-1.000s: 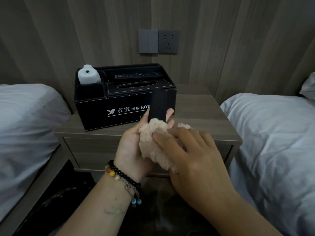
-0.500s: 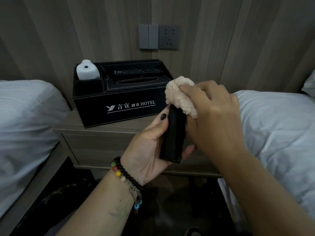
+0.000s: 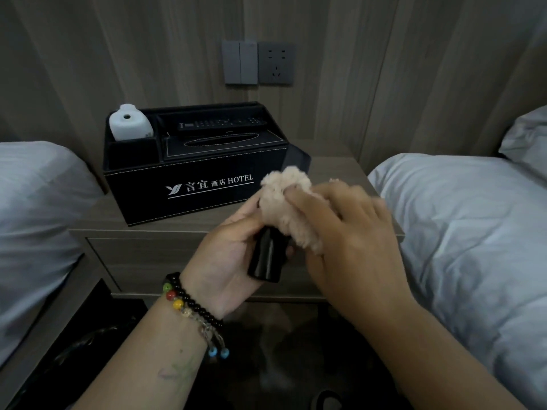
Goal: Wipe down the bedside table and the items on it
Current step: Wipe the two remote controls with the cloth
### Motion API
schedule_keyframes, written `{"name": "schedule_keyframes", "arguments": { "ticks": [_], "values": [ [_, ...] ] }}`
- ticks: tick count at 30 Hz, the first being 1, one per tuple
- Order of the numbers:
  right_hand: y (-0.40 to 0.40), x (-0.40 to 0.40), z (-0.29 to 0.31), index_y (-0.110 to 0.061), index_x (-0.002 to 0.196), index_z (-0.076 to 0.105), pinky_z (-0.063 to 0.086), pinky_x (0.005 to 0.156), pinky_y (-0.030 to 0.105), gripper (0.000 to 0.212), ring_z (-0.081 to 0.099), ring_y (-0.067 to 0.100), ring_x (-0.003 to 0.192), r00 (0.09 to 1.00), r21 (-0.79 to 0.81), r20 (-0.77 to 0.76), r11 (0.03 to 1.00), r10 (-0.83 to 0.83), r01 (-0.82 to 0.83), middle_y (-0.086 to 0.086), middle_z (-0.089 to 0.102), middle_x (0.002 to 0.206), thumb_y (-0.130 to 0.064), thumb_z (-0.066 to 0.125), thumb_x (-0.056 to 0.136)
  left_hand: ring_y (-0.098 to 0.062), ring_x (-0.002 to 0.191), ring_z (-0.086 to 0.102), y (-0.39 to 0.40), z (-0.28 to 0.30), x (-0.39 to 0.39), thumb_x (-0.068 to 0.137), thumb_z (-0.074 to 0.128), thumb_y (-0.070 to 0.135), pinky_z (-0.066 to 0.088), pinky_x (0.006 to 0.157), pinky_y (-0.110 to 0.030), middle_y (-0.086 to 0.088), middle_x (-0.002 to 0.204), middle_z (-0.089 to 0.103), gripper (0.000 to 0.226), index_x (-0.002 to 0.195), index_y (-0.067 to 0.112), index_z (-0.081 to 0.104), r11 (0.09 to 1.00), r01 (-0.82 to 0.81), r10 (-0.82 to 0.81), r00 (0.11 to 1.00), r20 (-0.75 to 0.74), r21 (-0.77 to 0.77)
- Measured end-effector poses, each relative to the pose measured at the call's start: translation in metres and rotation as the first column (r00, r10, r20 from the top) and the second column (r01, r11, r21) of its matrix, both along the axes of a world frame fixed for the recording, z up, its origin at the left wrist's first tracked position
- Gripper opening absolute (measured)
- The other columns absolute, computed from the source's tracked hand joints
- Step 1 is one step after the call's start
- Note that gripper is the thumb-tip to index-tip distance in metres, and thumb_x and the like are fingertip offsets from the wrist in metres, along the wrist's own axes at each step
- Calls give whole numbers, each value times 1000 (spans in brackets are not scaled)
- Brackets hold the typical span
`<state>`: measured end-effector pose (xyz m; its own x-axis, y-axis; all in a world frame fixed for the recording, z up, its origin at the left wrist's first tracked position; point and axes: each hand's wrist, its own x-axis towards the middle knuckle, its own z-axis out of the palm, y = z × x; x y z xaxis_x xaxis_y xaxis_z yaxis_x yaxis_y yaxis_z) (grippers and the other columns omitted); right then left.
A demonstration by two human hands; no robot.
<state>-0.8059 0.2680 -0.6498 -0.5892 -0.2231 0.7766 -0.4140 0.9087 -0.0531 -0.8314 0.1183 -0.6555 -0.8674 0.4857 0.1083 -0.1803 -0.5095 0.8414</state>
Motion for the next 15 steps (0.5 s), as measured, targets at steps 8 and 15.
{"name": "schedule_keyframes", "arguments": {
  "ticks": [8, 15],
  "values": [
    [40, -30, 23, -10, 120, 64, 46, 80, 36, 47, 60, 34, 90, 979, -350, -144, 932, -147, 89, 16, 62, 104, -2, 59, 74, -17, 86, 62, -4, 2, 4, 92, 47, 21, 52, 66, -26, -13, 123, 63, 42, 133, 23, 56, 984, 148, -157, 984, 88, 99],
    [35, -15, 16, -15, 124, 62, 30, 82, -1, 43, 48, 3, 94, 999, -379, -48, 925, 11, -29, 6, 63, 106, -5, 67, 83, -15, 82, 63, 8, 4, 2, 85, 53, 26, 51, 63, -23, -9, 119, 67, 42, 123, 9, 62, 982, -102, 57, 962, 267, 159]
  ]
}}
